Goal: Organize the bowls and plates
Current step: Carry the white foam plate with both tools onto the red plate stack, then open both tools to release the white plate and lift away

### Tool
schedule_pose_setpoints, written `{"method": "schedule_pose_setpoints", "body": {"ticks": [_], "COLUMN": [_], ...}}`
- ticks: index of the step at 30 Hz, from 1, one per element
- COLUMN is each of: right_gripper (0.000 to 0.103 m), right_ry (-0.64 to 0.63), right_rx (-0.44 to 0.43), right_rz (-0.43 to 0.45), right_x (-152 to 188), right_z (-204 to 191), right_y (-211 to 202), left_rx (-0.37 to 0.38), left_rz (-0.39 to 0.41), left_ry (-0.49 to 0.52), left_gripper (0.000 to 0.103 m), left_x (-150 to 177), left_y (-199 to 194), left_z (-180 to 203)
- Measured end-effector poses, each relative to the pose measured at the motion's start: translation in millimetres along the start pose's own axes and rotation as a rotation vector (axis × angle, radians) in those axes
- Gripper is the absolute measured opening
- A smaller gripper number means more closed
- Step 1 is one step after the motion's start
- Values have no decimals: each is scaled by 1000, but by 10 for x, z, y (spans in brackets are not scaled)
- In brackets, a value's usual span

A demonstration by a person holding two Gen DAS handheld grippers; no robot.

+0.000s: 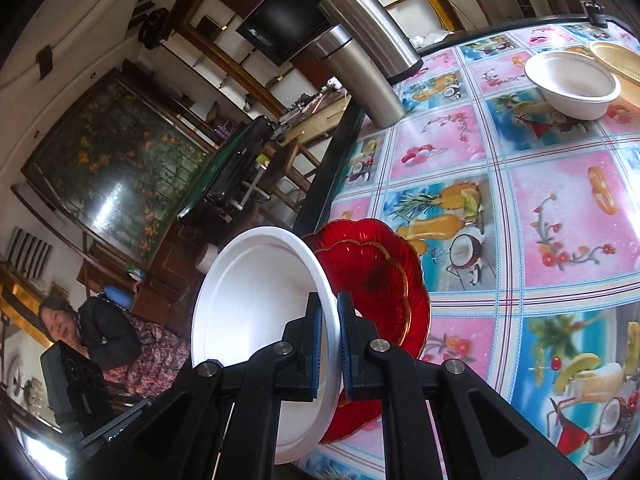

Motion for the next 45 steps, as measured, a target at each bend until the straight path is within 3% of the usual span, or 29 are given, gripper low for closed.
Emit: {"method": "schedule_pose_setpoints", "body": {"ticks": [14,15,17,19,21,22,26,29,31,33,37,40,43,45], "right_gripper": [8,13,13,23,47,50,53,56,60,61,63,65,65,71], "right_ry": [-45,-55,-64,-75,-80,-75,-78,-75,-65,-51,-15,-12,12,42], "right_rx": [104,111,109,118,111,102,114,168,213,257,363,442,468,476], "right_rz": [-21,-23,-26,-4,42,75,165,217,241,266,324,360,389,421], "right_x": [69,73,83,89,91,91,102,154,214,264,388,490,556,590], "right_z": [92,85,82,80,89,109,248,493,719,938,1397,1676,1904,2058], "right_y": [343,361,377,331,215,126,-231,-542,-766,-981,-1426,-1720,-1970,-2132], "left_rx": [-121,-137,-152,-161,-177,-174,-189,-187,-142,-76,54,116,139,142], "left_rz": [7,9,16,21,32,58,168,306,371,381,330,214,91,17], "left_ry": [79,89,98,121,129,131,128,154,180,224,333,437,475,483], "left_gripper": [6,6,7,20,36,42,45,57,66,73,74,75,75,75], "left_x": [-95,-97,-97,-90,-77,-73,-33,89,247,441,832,1195,1463,1612], "left_y": [421,442,456,466,446,393,135,-180,-377,-468,-430,-216,40,211], "left_z": [-8,-5,0,10,11,12,19,86,200,351,753,1093,1287,1361]}}
Point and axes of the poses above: each gripper's, at about its wrist camera, not at the fingertips, and y roughly the way its jaws point, z to its right, x to its underside, the point moved 2 cm from there along y, roughly the way its jaws point, and after that the axes turned 12 degrees about -y, right-handed, at the moved point
